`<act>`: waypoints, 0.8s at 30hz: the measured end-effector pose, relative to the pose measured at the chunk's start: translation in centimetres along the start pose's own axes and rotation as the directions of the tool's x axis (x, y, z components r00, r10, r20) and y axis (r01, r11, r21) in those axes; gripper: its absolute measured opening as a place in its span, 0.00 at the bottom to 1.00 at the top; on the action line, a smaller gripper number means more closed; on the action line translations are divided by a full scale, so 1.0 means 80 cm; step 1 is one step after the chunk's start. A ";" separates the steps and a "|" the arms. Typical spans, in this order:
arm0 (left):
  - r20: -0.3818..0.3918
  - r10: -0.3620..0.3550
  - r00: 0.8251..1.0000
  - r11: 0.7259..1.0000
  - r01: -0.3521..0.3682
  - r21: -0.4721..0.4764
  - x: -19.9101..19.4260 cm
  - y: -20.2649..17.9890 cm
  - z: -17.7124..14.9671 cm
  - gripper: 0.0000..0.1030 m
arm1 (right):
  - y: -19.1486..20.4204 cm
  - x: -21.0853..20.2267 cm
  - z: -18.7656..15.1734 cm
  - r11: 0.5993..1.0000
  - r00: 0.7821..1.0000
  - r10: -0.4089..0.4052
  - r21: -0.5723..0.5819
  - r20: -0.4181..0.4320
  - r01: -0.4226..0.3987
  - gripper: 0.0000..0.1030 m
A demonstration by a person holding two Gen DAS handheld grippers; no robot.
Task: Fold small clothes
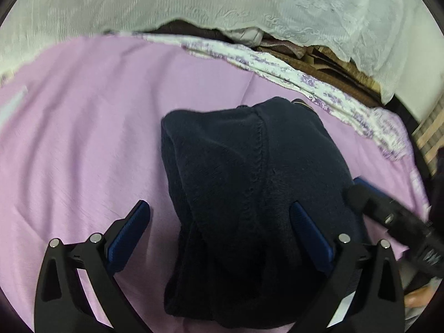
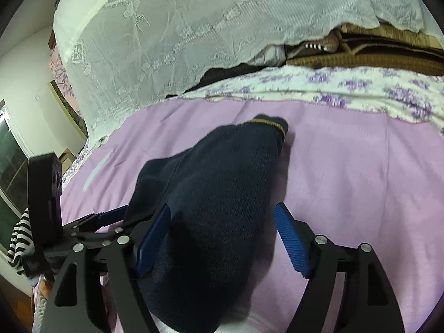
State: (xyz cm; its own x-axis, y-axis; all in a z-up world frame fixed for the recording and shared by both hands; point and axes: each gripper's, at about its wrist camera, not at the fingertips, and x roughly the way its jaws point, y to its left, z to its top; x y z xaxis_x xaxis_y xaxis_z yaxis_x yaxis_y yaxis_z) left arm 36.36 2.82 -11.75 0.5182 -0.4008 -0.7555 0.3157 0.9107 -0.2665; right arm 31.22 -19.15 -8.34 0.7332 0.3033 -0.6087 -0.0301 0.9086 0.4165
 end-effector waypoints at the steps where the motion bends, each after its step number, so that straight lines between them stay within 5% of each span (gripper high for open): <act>1: -0.016 -0.023 1.000 0.999 0.022 -0.025 0.004 0.005 0.001 0.96 | -0.001 0.003 -0.001 1.000 1.000 0.006 0.006 -0.005 -0.006 0.76; 10: -0.053 -0.083 0.995 0.994 0.079 -0.078 0.020 0.014 0.005 0.96 | -0.022 0.031 -0.006 0.979 0.988 0.137 0.160 -0.077 -0.124 0.79; 11: -0.049 -0.089 0.995 0.994 0.085 -0.072 0.020 0.012 0.005 0.92 | -0.022 0.039 -0.008 0.976 0.983 0.151 0.174 -0.100 -0.132 0.77; 13: -0.039 -0.119 0.992 0.993 0.119 -0.019 0.015 0.000 0.003 0.64 | -0.014 0.043 -0.013 0.983 0.987 0.128 0.146 -0.096 -0.113 0.66; 15: 0.000 -0.073 0.997 0.997 0.073 0.024 0.008 -0.012 0.000 0.59 | -0.002 0.033 -0.012 0.990 0.991 0.115 0.095 -0.068 -0.108 0.61; 17: 0.022 -0.040 0.999 0.999 0.039 0.021 -0.002 -0.014 -0.002 0.43 | 0.012 0.024 -0.012 0.992 0.993 0.111 0.058 -0.044 -0.108 0.57; 21: 0.065 -0.065 0.996 0.997 0.068 -0.042 -0.041 0.004 0.000 0.41 | 0.048 0.004 -0.003 0.976 0.976 0.216 0.038 -0.013 -0.215 0.54; 24: 0.145 0.057 0.988 0.998 -0.057 -0.004 -0.095 0.014 0.002 0.41 | 0.101 -0.001 0.008 0.959 0.959 0.283 -0.019 -0.001 -0.283 0.54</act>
State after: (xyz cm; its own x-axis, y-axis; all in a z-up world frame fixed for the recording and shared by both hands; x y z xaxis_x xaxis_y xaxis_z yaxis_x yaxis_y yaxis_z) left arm 32.95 6.83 -6.21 0.6454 -0.3586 -0.6744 0.2826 0.9324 -0.2254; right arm 31.37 -12.01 -4.47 0.6938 0.5482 -0.4670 -0.2488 0.7910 0.5589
